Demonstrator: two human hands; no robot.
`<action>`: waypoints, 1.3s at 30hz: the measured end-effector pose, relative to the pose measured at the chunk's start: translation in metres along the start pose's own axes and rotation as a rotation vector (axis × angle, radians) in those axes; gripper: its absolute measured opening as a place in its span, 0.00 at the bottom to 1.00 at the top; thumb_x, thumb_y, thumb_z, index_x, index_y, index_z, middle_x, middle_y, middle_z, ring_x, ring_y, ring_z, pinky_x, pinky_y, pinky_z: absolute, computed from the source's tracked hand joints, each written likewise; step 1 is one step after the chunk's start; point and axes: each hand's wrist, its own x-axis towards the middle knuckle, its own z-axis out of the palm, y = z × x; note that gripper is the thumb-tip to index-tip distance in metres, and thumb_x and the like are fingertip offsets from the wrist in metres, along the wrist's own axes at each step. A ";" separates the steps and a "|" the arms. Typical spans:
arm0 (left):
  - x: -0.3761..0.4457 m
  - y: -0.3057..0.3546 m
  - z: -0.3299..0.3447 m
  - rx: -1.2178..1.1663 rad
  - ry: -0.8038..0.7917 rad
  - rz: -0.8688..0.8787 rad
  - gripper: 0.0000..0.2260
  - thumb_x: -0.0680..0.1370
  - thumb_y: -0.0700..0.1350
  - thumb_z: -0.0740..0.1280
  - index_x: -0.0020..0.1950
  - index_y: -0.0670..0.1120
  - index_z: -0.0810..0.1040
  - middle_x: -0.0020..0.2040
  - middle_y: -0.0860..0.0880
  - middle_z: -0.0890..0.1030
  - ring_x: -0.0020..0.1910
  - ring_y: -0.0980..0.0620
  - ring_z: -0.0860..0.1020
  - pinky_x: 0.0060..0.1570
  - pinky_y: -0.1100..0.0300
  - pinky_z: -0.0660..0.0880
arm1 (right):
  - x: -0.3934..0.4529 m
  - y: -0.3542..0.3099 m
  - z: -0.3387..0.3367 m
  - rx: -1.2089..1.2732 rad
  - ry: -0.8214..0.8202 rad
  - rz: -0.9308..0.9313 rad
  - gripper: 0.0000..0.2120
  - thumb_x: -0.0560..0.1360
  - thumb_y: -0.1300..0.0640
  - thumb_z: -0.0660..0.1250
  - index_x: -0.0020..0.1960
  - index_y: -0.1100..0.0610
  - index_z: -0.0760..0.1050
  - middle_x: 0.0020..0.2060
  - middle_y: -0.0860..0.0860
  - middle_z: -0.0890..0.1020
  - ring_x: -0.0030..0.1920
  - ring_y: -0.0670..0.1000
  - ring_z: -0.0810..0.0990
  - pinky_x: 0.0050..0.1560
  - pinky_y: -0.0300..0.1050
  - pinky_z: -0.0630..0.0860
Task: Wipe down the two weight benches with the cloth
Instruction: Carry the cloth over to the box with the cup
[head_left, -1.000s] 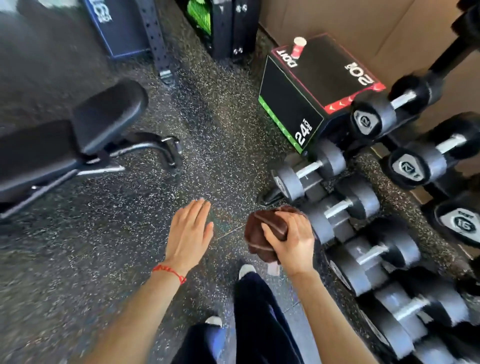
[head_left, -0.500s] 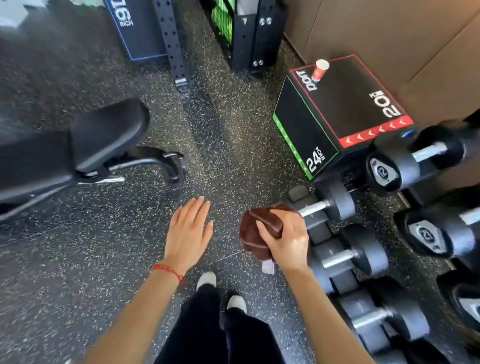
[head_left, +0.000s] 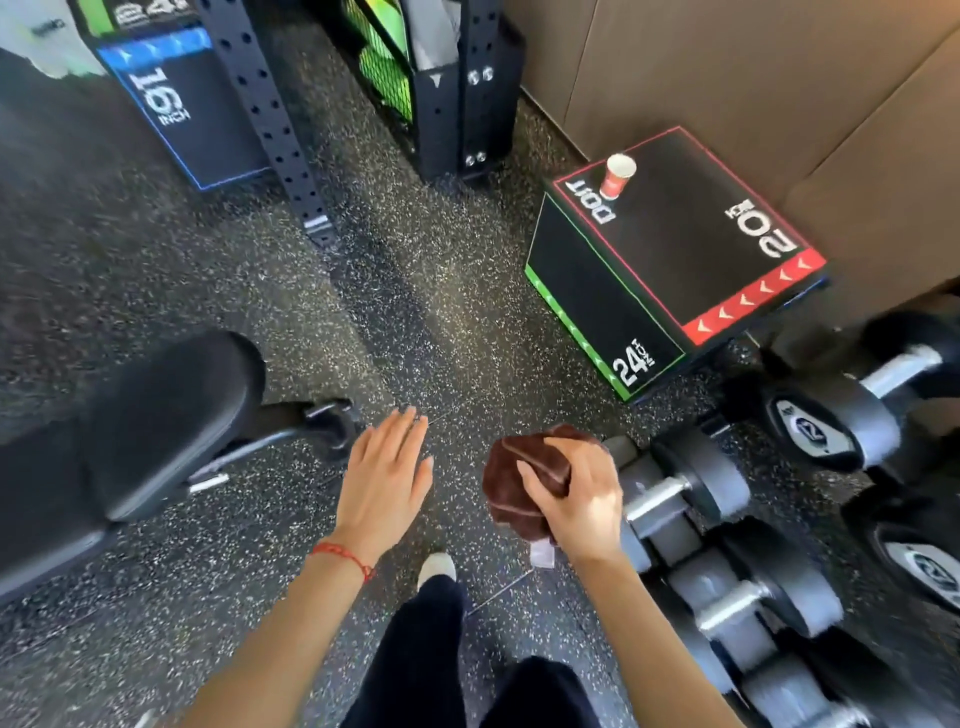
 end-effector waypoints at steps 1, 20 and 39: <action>0.015 -0.004 -0.004 0.007 -0.015 0.020 0.24 0.78 0.50 0.50 0.64 0.37 0.74 0.64 0.39 0.75 0.63 0.41 0.74 0.61 0.43 0.70 | 0.011 0.000 0.006 -0.004 0.000 0.020 0.17 0.71 0.46 0.66 0.45 0.61 0.79 0.39 0.54 0.82 0.46 0.48 0.72 0.51 0.52 0.74; 0.307 0.049 -0.036 0.058 -0.055 0.199 0.26 0.80 0.53 0.46 0.64 0.38 0.74 0.63 0.41 0.76 0.63 0.43 0.74 0.62 0.44 0.68 | 0.261 0.108 0.037 0.046 0.156 0.157 0.17 0.71 0.46 0.67 0.46 0.61 0.79 0.43 0.55 0.82 0.45 0.55 0.78 0.50 0.58 0.76; 0.552 0.169 -0.041 0.061 -0.126 0.574 0.24 0.77 0.49 0.51 0.62 0.37 0.76 0.62 0.40 0.77 0.62 0.42 0.75 0.60 0.44 0.72 | 0.404 0.232 0.019 -0.054 0.364 0.459 0.18 0.71 0.46 0.67 0.47 0.61 0.79 0.44 0.54 0.82 0.47 0.55 0.78 0.53 0.52 0.72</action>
